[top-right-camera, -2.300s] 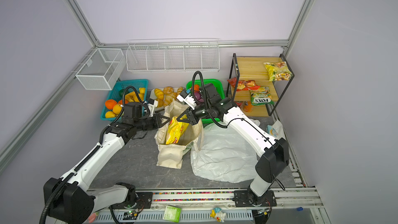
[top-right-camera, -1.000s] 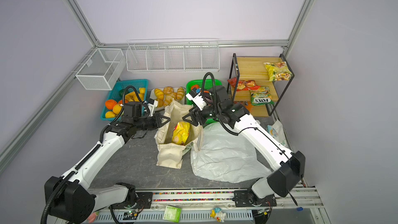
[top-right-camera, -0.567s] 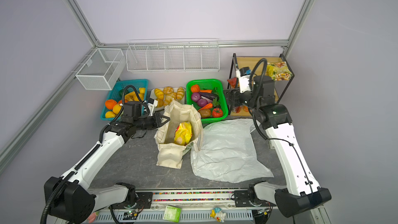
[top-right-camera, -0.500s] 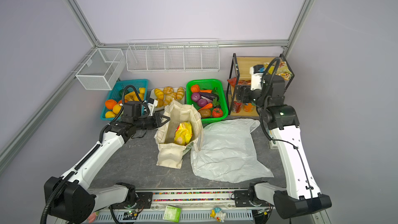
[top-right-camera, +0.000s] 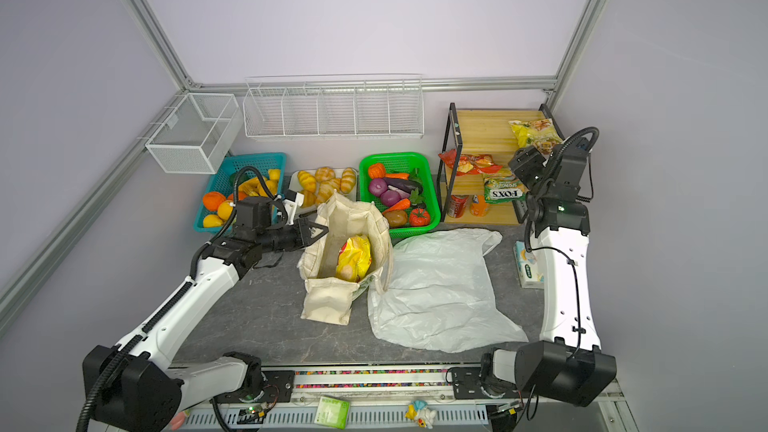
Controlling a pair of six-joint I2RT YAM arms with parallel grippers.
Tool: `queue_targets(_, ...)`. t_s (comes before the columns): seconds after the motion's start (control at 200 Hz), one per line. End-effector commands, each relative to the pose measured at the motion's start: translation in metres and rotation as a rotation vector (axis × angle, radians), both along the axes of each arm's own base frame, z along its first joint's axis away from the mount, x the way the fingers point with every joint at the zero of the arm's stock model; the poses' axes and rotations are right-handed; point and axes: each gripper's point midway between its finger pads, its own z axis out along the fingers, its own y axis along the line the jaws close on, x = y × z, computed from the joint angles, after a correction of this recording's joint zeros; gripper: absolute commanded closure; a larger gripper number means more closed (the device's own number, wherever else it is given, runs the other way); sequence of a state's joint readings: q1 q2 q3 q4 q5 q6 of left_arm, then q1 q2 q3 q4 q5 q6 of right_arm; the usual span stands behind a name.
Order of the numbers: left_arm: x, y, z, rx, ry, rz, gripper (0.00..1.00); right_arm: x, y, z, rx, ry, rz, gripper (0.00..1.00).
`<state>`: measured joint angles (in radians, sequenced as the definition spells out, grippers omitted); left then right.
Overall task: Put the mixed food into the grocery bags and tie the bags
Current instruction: 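Reach the right gripper to the shelf and grasp the yellow food bag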
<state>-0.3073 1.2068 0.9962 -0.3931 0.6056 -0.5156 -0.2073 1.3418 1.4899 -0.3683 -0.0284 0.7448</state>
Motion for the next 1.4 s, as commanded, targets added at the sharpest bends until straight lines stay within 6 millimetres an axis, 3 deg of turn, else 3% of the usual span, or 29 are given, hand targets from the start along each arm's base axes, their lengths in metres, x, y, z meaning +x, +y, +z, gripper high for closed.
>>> queue_targets(0.0, 0.001, -0.003, 0.025, -0.052, -0.081, -0.016, 1.00, 0.012, -0.001, 0.013, 0.110, -0.091, -0.022, 0.24)
queue_targets(0.44, 0.002, -0.003, 0.023, -0.051, -0.083, -0.013, 1.00, 0.040, -0.017, -0.004, 0.140, -0.096, -0.089, 0.33)
queue_targets(0.605, 0.002, -0.002, 0.022, -0.049, -0.080, -0.013, 1.00, 0.048, -0.019, -0.003, 0.135, -0.107, -0.087, 0.45)
queue_targets(0.76, 0.002, -0.002, 0.021, -0.048, -0.079, -0.012, 1.00, 0.050, -0.020, -0.001, 0.126, -0.114, -0.089, 0.62)
queue_targets(1.005, 0.002, -0.002, 0.021, -0.048, -0.078, -0.011, 1.00, 0.036, -0.016, 0.016, 0.088, -0.156, -0.073, 0.84)
queue_targets(1.235, 0.001, -0.002, 0.019, -0.044, -0.077, -0.013, 1.00, 0.016, -0.006, 0.032, 0.078, -0.210, -0.034, 0.90)
queue_targets(1.395, 0.001, -0.002, 0.020, -0.045, -0.079, -0.011, 1.00, -0.006, 0.014, 0.054, 0.077, -0.307, 0.050, 0.93)
